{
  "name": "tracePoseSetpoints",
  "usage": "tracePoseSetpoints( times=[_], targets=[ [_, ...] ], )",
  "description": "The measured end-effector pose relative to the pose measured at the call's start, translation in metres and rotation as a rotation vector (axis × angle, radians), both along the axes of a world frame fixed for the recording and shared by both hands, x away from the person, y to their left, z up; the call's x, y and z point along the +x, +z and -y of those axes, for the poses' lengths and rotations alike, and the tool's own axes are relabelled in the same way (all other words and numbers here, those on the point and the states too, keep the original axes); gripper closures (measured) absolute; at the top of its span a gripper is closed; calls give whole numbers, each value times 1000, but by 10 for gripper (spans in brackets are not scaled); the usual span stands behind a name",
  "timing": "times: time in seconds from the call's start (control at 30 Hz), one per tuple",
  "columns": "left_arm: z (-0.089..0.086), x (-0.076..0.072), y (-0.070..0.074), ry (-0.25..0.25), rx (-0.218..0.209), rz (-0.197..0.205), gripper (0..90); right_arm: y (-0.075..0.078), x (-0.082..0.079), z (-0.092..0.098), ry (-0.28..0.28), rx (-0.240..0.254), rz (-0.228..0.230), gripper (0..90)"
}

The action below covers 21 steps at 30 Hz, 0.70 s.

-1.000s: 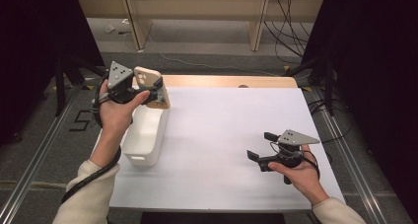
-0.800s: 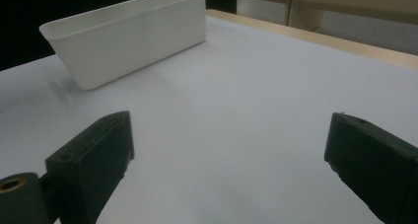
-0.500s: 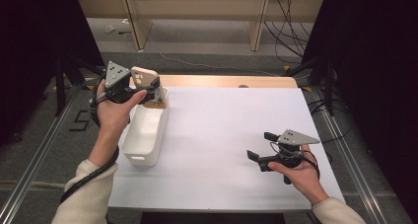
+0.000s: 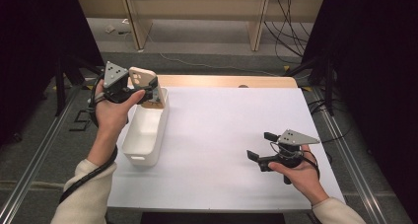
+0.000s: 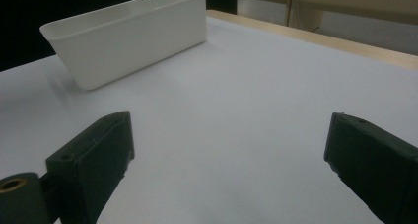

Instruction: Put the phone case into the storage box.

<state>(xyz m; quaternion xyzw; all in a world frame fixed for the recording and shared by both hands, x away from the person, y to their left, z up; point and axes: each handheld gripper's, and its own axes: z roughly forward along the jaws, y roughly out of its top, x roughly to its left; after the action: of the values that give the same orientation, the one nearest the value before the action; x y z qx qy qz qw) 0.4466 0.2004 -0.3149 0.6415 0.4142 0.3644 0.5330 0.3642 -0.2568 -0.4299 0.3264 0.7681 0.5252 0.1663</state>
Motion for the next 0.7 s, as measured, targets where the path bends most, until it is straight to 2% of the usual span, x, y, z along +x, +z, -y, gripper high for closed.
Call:
tracePoseSetpoints(
  times=[0.7],
  targets=[
    [-4, 6, -5, 8, 9, -13, 113, 1, -1, 0, 2, 7, 5, 59]
  ],
)
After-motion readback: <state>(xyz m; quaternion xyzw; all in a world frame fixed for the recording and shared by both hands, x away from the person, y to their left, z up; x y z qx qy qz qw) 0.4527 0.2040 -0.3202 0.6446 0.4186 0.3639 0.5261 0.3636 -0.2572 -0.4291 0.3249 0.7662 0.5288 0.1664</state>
